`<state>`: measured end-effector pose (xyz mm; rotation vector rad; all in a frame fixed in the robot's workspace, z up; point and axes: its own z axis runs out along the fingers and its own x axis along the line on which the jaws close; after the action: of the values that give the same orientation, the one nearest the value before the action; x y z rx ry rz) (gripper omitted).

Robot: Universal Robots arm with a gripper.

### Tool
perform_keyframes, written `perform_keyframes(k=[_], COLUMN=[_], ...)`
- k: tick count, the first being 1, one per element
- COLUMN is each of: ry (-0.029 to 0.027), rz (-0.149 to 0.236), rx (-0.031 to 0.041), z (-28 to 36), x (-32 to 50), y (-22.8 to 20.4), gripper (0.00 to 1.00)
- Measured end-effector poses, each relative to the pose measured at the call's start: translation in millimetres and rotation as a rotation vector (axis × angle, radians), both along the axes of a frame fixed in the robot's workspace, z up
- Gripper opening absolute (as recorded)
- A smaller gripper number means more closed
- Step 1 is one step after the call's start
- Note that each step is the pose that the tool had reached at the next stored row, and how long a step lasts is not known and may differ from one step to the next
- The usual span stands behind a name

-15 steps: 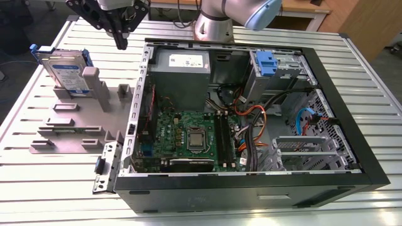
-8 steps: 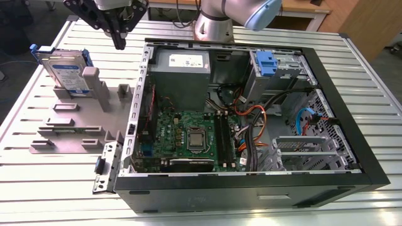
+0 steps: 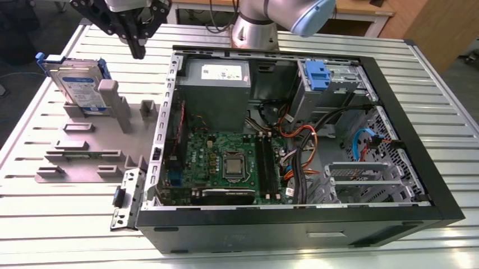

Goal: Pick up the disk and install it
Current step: 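Reach for the disk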

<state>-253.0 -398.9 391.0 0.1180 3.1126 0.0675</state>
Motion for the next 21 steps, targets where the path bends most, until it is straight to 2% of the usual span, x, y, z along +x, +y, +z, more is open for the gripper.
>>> perform_keyframes(k=[4, 8, 10, 15, 18, 21], ry=[-0.0001, 0.0008, 0.0041, 0.0163, 0.0176, 0.0179], rz=[0.0, 0.0, 0.0, 0.0, 0.0, 0.0], rx=[0.0, 0.0002, 0.0, 0.0001, 0.0001, 0.0], z=[-0.3, -1.1, -1.8, -4.4, -5.1, -5.1], x=[-4.6, -12.9, -16.8, -26.1, -30.6, -31.1], y=[0.4, 3.8, 6.4, 12.5, 13.9, 14.0], gripper=[0.15, 0.15, 0.15, 0.15, 0.15, 0.15])
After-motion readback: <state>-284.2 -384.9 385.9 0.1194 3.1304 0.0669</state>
